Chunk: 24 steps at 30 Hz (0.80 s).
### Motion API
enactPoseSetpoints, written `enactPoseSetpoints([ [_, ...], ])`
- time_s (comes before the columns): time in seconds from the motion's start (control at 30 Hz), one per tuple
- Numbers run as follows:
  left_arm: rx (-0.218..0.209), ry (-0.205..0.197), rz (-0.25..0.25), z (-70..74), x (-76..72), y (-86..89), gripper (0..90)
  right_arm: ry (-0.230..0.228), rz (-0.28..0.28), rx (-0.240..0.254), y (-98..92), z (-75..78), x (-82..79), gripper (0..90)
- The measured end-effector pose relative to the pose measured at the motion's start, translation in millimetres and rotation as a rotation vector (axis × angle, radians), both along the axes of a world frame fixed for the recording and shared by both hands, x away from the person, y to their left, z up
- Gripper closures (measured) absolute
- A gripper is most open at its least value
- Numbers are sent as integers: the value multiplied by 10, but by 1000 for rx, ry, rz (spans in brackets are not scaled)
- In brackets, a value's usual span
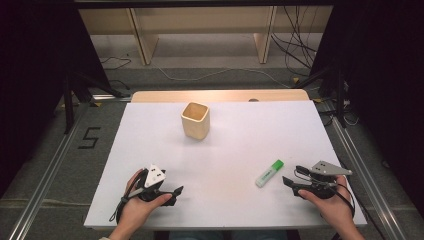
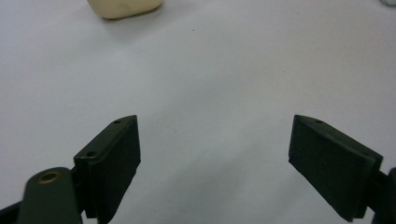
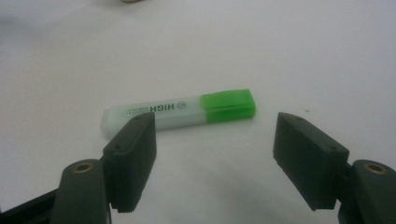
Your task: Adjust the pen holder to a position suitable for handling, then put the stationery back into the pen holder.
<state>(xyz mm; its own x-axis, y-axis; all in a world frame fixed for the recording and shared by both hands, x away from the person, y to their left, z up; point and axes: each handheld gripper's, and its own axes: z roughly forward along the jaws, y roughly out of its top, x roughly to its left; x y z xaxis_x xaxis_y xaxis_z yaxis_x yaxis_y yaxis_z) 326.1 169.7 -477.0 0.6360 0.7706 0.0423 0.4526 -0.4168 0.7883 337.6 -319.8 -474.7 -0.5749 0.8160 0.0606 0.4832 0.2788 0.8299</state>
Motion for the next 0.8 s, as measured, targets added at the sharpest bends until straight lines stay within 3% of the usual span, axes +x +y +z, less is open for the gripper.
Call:
enactPoseSetpoints([
  [0.57, 11, -6, 1, 0, 10, -27, 169, -18, 19, -3, 45, 59, -2, 336],
  [0.67, 9, -1, -3, -7, 12, -33, 169, -25, 31, -16, 76, 85, 19, 414],
  [0.8, 5, -7, -6, -4, 9, -35, 169, -8, 40, -42, 130, 111, 62, 584],
])
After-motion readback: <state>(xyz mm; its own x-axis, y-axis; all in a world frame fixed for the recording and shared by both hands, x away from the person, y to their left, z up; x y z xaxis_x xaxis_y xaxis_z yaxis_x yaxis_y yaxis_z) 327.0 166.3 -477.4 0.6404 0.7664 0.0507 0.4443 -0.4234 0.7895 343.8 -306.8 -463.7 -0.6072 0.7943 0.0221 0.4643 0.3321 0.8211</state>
